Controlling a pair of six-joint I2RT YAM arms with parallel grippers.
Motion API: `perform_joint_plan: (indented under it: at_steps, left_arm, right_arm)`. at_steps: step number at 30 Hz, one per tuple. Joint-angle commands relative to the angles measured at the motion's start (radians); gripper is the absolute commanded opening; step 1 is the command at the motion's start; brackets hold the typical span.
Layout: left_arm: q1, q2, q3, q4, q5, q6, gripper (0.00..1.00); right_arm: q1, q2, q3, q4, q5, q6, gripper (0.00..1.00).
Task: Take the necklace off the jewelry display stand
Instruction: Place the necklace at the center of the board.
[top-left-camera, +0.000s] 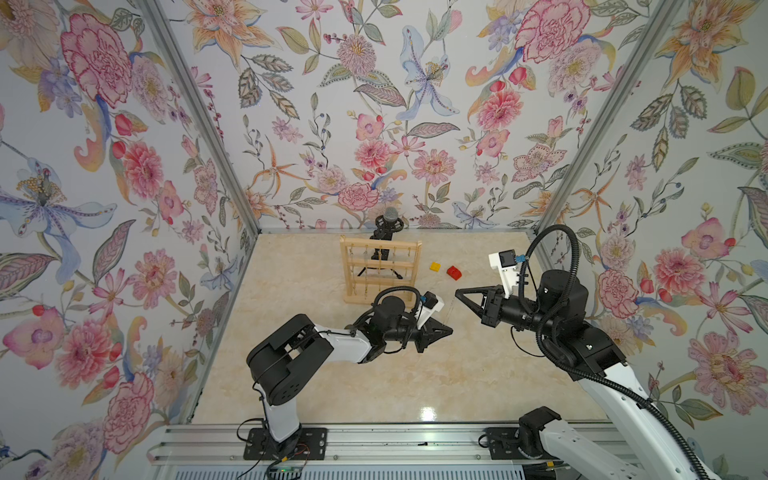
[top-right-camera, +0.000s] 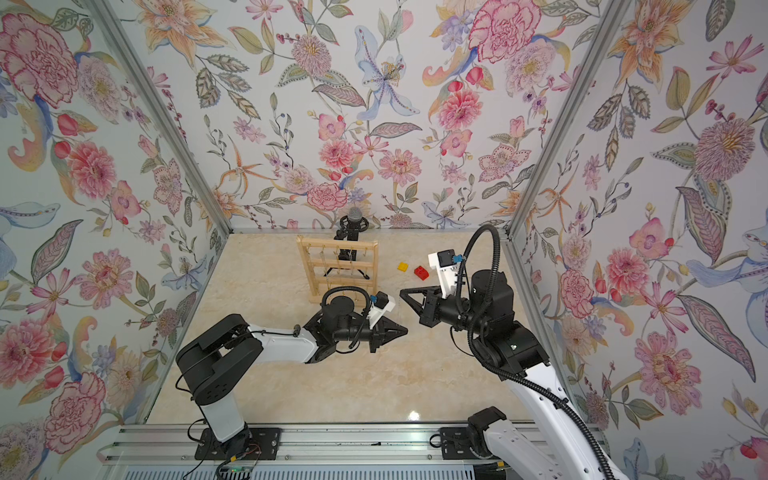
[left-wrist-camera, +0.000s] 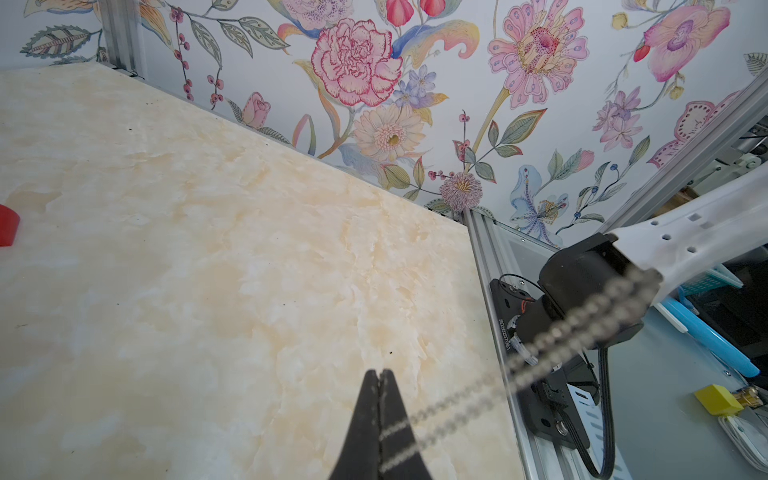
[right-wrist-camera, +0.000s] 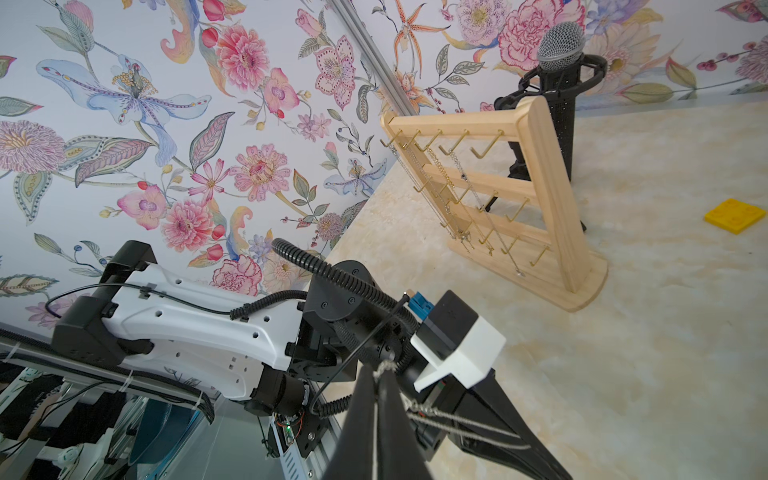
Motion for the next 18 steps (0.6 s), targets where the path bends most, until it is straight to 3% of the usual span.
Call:
perform_joint_plan:
  at_steps: [1, 18]
  left_arm:
    - [-0.012, -0.019, -0.008, -0.032, -0.016, -0.004, 0.00]
    - [-0.047, -0.234, -0.095, -0.351, -0.278, -0.068, 0.00]
  right_arm:
    - [-0.002, 0.001, 0.020, 0.000, -0.005, -0.005, 0.00]
    - [0.192, 0.128, 0.056, 0.001, 0.150, -0.100, 0.00]
